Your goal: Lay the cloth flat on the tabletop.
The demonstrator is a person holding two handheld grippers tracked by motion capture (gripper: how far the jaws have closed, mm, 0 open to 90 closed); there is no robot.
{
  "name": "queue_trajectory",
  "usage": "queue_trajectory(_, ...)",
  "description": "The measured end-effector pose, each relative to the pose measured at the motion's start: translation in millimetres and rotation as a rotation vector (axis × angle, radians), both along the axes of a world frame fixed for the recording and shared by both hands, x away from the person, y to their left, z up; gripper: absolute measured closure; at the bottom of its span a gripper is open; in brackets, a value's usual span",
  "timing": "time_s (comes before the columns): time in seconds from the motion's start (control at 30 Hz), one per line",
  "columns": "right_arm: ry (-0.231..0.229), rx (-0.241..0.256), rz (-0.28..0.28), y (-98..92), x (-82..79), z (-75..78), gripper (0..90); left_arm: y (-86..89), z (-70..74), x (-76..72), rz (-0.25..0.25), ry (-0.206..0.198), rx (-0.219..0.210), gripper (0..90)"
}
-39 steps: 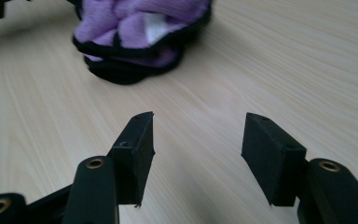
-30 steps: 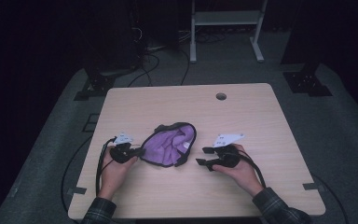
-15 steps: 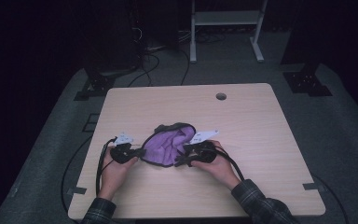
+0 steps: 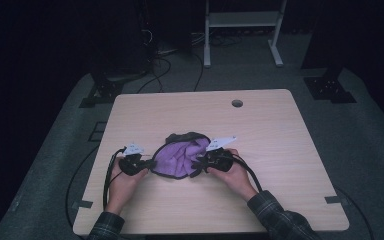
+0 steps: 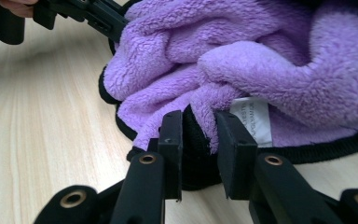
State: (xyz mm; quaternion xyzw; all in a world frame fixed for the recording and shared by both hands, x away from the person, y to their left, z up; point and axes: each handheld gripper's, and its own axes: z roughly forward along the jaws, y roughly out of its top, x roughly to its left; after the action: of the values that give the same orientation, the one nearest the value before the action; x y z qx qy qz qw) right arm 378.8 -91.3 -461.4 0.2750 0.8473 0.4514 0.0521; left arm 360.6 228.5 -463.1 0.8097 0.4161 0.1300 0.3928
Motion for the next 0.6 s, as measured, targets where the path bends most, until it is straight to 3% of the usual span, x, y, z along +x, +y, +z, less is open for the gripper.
queue_trajectory(0.27, -0.003, 0.009, -0.03, -17.6, 4.8, 8.9, 74.0, 2.6, 0.3, -0.1, 0.006, -0.003, -0.002, 83.2)
queue_trajectory(0.6, -0.017, -0.031, -0.137, -53.6, 14.4, 20.6, 80.4, 4.0, 1.6, -0.3, 0.008, -0.006, -0.003, 83.6)
